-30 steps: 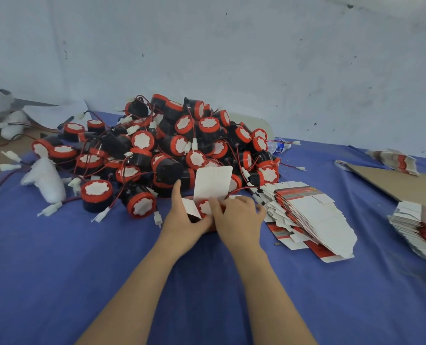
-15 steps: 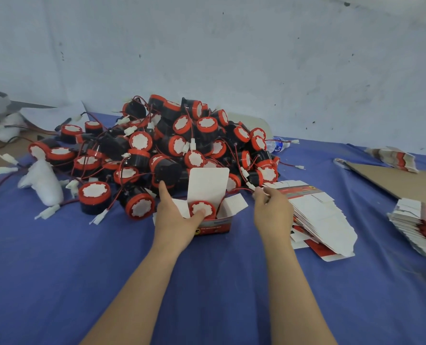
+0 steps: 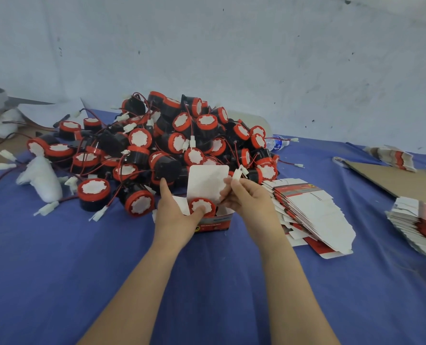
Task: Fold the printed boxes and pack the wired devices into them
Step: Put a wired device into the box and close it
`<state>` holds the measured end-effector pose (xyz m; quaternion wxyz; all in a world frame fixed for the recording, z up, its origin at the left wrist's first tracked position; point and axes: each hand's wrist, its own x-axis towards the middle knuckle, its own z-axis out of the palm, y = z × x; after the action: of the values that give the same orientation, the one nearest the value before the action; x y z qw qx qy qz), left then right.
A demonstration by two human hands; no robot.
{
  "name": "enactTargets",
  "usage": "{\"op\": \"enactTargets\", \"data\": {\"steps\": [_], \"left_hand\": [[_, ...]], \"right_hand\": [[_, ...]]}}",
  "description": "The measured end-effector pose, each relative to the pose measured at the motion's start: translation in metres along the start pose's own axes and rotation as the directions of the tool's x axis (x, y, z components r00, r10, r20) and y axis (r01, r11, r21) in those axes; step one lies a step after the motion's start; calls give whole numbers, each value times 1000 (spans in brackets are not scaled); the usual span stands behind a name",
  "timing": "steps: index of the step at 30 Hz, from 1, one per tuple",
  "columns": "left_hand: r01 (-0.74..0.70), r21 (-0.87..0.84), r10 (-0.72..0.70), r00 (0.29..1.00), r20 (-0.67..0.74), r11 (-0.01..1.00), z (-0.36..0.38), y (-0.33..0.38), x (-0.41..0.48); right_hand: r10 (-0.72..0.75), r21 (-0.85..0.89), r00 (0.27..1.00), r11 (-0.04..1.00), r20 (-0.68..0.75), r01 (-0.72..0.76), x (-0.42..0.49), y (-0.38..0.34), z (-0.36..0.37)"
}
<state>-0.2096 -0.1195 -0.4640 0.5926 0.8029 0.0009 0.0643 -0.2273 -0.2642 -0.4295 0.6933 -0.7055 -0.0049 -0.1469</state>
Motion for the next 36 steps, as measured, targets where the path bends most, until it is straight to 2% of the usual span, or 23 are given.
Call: {"op": "enactTargets", "data": {"steps": [4,7,9,14,22,27,31,32,36], "left_hand": [[-15,6,15,1000,-2,1000,0,1,0],[-23,12,23,1000,-5,1000,1,1,-1],[-26,18,26,1000,-5,1000,1,1,-1],[-36,31,37,999,-8,999,1,0,-1],[-47,19,47,999,0,999,1,-1,-2],[-48,19,48,999,1,999,1,0,-3],[-48,13,48,999,2,999,2,-1,-2],[-47,9,47,999,3,999,2,-1,-2],[-47,10,46,999,6,999,2,0,-2]], "right_hand": [[-22,-232,991,973,-132,-9,3,5,1],[-165,-498,975,864,-149,70,3,10,2],[-251,-571,956,812,-151,123,3,13,4],[-427,-597,884,765,-190,241,2,20,18],[-447,-717,887,656,-115,237,2,32,23],[-434,-728,897,641,-85,242,1,33,23],[-512,-834,858,489,-36,256,-1,30,25],[-490,-842,871,483,-34,239,0,30,25],[-347,-798,937,575,-36,183,1,30,21]]}}
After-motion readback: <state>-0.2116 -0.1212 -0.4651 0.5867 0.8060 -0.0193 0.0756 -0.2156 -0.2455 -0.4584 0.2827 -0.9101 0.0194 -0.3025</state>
